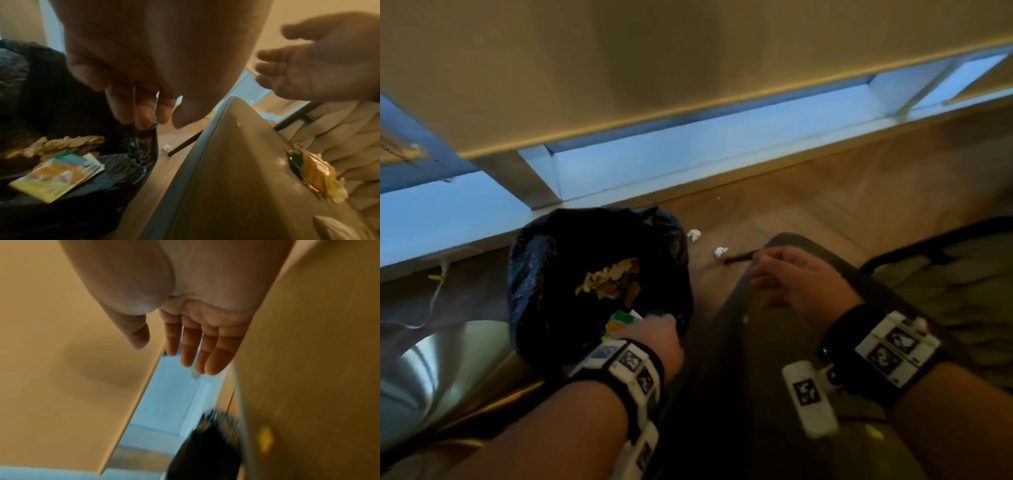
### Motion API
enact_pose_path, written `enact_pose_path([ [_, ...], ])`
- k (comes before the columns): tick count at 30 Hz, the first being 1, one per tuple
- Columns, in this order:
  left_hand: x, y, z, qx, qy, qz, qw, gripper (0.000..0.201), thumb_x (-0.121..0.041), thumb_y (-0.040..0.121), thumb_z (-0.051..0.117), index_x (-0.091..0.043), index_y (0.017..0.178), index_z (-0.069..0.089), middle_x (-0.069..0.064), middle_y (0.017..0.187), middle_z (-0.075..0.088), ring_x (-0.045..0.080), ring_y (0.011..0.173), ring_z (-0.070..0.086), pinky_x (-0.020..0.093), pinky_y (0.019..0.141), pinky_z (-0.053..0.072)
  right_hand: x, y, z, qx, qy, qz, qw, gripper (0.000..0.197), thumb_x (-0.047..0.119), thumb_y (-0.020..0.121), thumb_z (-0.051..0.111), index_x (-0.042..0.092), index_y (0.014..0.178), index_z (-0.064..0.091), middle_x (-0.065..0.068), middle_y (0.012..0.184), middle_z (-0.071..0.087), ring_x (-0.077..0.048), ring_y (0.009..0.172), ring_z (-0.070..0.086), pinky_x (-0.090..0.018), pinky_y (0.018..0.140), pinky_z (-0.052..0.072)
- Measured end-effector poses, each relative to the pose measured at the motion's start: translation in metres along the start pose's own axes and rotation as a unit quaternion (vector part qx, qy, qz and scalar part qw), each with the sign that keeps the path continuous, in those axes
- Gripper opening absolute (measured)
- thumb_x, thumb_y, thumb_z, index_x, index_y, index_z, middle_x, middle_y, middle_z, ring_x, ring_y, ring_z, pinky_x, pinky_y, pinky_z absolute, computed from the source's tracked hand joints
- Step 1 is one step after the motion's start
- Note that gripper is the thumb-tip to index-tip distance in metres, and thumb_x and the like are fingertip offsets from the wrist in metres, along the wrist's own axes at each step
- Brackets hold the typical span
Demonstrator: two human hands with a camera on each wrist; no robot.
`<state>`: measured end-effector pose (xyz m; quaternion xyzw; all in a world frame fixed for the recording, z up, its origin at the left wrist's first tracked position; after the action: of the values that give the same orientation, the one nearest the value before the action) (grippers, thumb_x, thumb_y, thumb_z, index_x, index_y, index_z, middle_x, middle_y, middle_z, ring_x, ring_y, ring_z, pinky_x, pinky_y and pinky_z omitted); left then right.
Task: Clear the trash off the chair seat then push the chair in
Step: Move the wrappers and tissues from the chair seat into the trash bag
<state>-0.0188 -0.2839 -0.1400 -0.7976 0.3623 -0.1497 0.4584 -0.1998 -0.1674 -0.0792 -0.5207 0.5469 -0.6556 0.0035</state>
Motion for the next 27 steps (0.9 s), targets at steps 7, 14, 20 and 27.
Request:
enact_pose_path([
  [7,-0.068,-0.043,-0.037,-0.203,-0.083,0.154,0.963,0.045,-0.048,0.083,0.057,-0.035,0.124,0.042,-0.004,0.117,0.05,0.018,0.106,0.052,0.042,0.087,0.052,-0.051,-0.054,-0.212,-0.278,-0.169,0.04,0.945,0.03,0.048,0.086,0.064,0.026,0.106,0.066,-0.006,0.101,0.07,-0.015,0.076,0.061,-0.029,0.061,0.047],
  [14,-0.188,-0.071,0.046,-0.034,0.07,0.292,0.953,0.091,-0.053,0.079,0.066,-0.054,0.14,-0.001,-0.005,0.152,0.006,0.025,0.131,0.039,0.04,0.094,0.051,-0.159,-0.062,-0.248,-0.25,-0.096,0.151,0.951,0.109,0.083,0.038,0.077,0.047,0.136,0.046,-0.007,0.147,0.045,-0.034,0.122,0.055,-0.047,0.096,0.053],
  [20,-0.248,-0.062,0.112,0.073,0.167,0.298,0.937,0.058,-0.027,0.091,0.056,-0.038,0.14,0.027,0.009,0.146,0.022,0.034,0.122,0.044,0.048,0.097,0.047,-0.141,-0.049,-0.211,-0.211,-0.18,0.119,0.953,0.129,0.079,0.036,0.078,0.051,0.147,0.019,-0.007,0.155,0.018,-0.041,0.141,0.028,-0.061,0.108,0.039],
  [27,-0.243,-0.051,0.117,0.056,0.121,0.253,0.958,0.036,-0.023,0.097,0.042,-0.021,0.132,0.045,0.009,0.134,0.037,0.029,0.115,0.046,0.043,0.099,0.045,-0.122,-0.026,-0.147,-0.143,-0.319,0.044,0.936,0.071,0.031,0.076,0.08,0.032,0.137,0.044,-0.004,0.151,0.023,-0.033,0.135,0.034,-0.048,0.108,0.043],
])
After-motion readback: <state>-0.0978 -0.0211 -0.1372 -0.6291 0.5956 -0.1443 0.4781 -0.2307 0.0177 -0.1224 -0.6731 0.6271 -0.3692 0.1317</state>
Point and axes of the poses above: each hand's wrist, its own y-axis towards the middle knuckle, its own z-axis out of the palm, x = y × z, the point moved 8 cm from there along y, towards the middle knuckle
